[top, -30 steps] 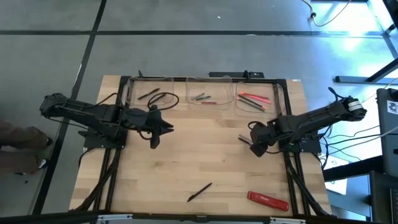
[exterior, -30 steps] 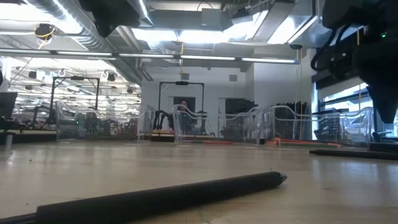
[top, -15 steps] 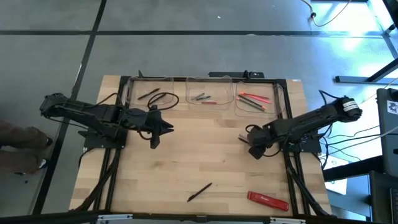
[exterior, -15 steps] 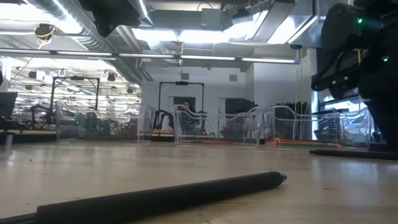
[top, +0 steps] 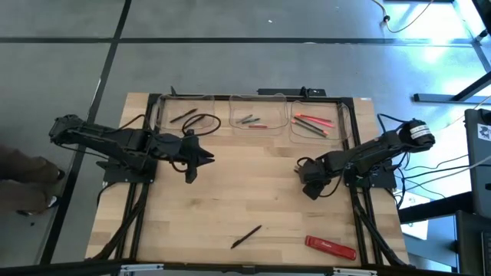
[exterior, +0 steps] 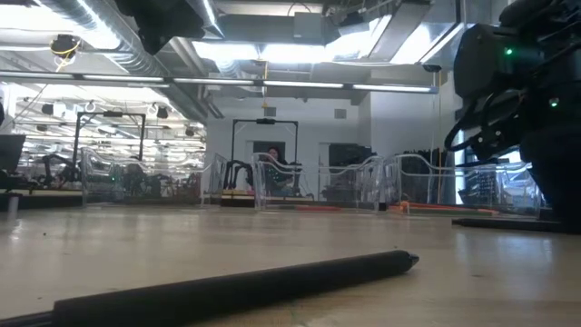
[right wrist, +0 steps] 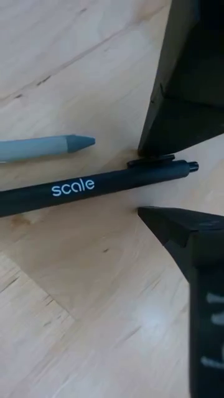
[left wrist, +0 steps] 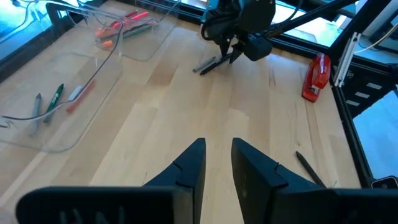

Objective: Sort crayons/erasers/pens/pencils in bins
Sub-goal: Put the black pen into the left transparent bin

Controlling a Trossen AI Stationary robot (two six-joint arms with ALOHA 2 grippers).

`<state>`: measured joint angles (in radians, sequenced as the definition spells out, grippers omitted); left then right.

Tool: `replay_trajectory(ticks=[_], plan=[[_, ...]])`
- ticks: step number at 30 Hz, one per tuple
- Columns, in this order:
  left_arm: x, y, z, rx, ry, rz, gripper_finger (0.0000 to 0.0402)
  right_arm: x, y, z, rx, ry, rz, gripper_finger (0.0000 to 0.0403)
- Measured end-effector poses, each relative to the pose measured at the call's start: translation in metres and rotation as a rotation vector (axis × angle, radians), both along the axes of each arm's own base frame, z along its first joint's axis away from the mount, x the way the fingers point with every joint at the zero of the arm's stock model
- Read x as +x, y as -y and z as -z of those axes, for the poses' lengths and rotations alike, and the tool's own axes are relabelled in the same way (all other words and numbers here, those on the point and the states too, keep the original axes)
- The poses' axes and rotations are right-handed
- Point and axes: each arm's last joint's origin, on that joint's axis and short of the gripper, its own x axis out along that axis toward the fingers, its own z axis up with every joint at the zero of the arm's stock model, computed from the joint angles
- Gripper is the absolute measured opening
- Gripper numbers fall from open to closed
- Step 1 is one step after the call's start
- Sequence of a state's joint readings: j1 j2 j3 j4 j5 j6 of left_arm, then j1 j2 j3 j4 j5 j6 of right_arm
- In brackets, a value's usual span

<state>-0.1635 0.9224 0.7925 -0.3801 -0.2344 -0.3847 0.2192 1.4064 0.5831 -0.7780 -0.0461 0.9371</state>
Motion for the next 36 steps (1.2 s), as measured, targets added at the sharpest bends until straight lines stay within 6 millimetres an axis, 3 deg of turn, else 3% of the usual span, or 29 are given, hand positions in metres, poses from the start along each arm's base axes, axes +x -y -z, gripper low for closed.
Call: replay_trajectory(ticks=[9,21,28,36], plan=[[0.0,0.0,0.0,0.0,0.0,0.0,0.0069,0.0,0.0,0.001,-0.002,-0.007,0.001,0.0137],[0.0,0.0,0.0,0.0,0.0,0.0,0.0069,0.0,0.0,0.001,-0.007,0.0,0.001,0.0044],[0.0,0.0,0.0,0.001,0.0,0.001,0.0069,0.005,-0.001,-0.004,0.005,0.005,0.0,0.0053],[0.0,0.0,0.0,0.002,-0.001,0.0,0.0069,0.031,-0.007,-0.03,0.034,0.121,-0.025,0.005]])
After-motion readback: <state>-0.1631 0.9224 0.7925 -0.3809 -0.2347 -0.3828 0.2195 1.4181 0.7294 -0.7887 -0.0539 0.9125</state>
